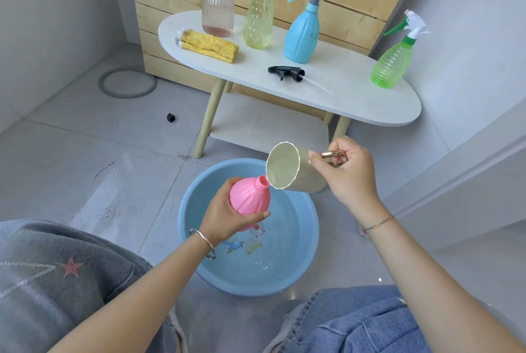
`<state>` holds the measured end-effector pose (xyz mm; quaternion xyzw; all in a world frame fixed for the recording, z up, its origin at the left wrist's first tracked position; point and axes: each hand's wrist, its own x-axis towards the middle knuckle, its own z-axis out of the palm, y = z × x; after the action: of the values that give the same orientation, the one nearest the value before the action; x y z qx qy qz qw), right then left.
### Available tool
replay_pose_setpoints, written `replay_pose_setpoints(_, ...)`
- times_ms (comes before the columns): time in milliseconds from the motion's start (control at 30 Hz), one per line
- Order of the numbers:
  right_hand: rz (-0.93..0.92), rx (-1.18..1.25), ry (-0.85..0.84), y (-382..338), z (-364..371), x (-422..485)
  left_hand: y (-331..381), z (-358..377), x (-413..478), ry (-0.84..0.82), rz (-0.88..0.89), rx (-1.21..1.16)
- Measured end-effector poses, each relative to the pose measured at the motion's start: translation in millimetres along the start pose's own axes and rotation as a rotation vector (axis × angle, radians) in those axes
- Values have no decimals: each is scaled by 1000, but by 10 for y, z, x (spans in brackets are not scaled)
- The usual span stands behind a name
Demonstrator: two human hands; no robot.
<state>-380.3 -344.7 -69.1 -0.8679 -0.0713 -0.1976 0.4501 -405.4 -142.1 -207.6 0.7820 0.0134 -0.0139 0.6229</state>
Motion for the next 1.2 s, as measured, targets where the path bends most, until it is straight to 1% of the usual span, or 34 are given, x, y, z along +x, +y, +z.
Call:
replay_pose_setpoints(200,-144,-119,-2,-56,10,-4,-59,1,13,-7,-2,6)
replay_pose_setpoints(367,-218,-173,5,-92,8,6,-74,4,16,-3,-4,20)
replay_pose_setpoints(1200,-466,-320,-13,-241,77,-1,-113,30,28,-5,-26,27)
